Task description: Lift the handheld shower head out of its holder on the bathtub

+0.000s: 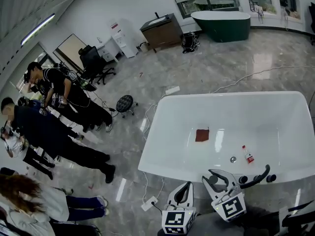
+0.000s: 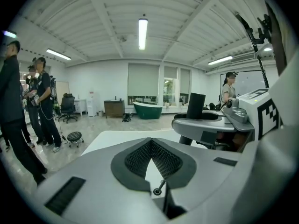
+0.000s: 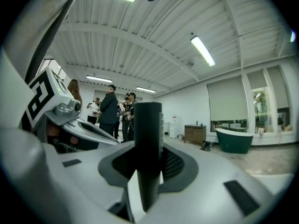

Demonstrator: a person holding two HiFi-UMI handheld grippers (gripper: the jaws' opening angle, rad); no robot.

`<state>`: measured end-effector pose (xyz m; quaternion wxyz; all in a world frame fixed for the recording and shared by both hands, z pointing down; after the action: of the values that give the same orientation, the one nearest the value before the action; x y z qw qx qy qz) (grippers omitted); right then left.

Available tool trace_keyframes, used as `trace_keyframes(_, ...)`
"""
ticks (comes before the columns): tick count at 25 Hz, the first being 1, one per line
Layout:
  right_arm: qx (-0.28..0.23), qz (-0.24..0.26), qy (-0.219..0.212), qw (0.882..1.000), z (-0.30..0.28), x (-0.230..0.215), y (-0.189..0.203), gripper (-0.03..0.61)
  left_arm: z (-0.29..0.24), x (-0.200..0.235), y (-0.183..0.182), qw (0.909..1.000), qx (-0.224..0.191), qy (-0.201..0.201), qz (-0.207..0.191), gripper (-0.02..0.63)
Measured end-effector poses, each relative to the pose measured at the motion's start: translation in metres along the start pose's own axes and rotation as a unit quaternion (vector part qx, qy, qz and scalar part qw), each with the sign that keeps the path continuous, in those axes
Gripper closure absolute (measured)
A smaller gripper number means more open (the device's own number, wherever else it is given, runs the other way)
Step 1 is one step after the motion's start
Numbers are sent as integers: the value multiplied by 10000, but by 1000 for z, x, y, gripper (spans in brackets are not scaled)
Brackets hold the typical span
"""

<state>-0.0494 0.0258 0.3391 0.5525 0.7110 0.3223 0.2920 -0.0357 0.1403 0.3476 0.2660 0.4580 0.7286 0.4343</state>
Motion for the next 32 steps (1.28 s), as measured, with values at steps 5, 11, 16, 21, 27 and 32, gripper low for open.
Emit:
trace_keyframes(5, -303, 146, 410, 9986, 21, 40, -25, 466, 45, 10, 16, 9997, -192, 163, 52, 611)
trace_keyframes(11, -453, 350, 855, 9947, 71, 102, -46, 466, 101, 8, 43, 9986, -140, 497, 109, 611)
trace_keyframes(16, -395, 290, 1064, 9931, 97, 123, -54, 466, 121, -2, 43, 9967, -92, 801, 57, 611)
trace_keyframes(21, -562, 401, 1114, 9914, 100, 116, -55, 466, 105, -8, 26, 9953, -232, 935, -62, 611)
trace_keyframes(27, -456, 592, 774, 9942, 143, 128, -55, 466, 124, -53, 39, 9934, -107, 1140, -4, 611)
trace_keyframes(32, -314, 374, 928, 9945, 154, 127, -70, 466, 137, -60, 17, 9906, -122, 1350, -159, 611)
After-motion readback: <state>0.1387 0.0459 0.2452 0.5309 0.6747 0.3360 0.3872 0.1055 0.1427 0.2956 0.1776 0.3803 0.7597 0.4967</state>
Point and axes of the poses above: the fingertips, and each gripper's own axes: z backward along the fingers, x to its left, y out of its underside, the point moved 5 cm from there along z, backward along the fingers, and after that the axes turned 7 degrees about x, right-handed, at the moved point
